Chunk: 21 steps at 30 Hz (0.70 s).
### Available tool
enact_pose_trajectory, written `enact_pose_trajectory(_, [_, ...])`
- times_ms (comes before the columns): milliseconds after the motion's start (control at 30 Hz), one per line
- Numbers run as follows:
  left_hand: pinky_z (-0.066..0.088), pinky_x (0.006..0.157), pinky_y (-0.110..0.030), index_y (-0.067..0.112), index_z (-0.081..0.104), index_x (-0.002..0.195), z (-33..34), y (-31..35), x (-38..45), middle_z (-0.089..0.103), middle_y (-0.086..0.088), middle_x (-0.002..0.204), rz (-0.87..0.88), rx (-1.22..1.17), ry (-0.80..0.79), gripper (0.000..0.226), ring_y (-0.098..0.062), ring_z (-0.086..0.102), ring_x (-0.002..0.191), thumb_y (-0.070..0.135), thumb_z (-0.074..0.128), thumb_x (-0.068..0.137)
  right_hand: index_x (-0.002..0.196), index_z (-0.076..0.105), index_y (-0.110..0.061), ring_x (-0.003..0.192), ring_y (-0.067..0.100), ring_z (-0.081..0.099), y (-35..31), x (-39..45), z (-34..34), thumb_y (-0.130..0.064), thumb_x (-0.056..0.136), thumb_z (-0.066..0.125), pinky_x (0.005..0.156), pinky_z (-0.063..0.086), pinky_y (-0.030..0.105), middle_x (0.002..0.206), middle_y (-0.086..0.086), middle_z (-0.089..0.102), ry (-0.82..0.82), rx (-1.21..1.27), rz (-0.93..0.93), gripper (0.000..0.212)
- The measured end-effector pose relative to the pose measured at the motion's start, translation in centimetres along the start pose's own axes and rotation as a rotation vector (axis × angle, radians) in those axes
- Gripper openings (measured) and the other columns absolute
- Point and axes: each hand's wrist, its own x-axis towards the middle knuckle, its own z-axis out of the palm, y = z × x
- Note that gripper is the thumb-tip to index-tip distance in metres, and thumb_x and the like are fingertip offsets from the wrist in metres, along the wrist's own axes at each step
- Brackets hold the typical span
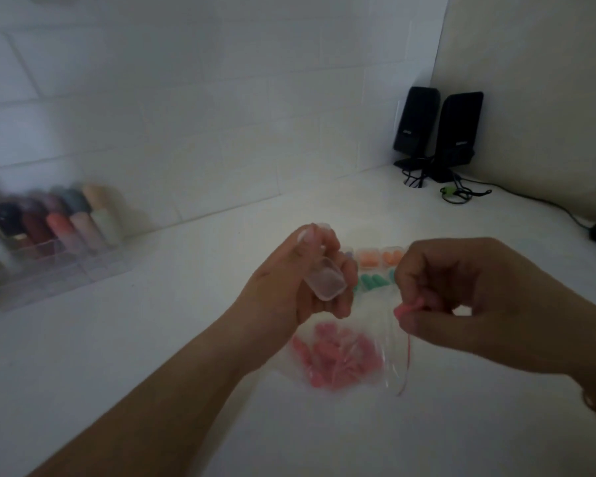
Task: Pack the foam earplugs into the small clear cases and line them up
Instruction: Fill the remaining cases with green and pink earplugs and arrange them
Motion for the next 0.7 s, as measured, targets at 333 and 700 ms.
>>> enact_pose_trajectory(333, [0.043,0.063,-0.035,0.021,0.043,0.106,1.2,-0.9,-0.3,0.053,-0.023,0.098,-0.024,0.026,-0.028,0.037,-0.039,0.049,0.081,0.055,0.038,0.091,0.075,0.072,-0.011,0.059,0.018,0.066,0.1,1.2,3.0,0.007,0.079,0.07,0.056,0.052,0.027,0.089,0.003,0.066,0.188,0.428,0.042,0.018])
enact_pose_trajectory(700, [0.047,0.058,-0.029,0.014,0.043,0.106,1.6,-1.1,-0.6,0.045,-0.008,0.089,-0.015,0.017,-0.106,0.036,-0.013,0.053,0.062,0.046,0.034,0.094,0.091,0.058,-0.039,0.061,0.004,0.058,0.1,0.9,4.4,-0.05,0.074,0.074,0.069,0.038,0.009,0.08,-0.02,0.062,0.284,-0.335,-0.067,0.026])
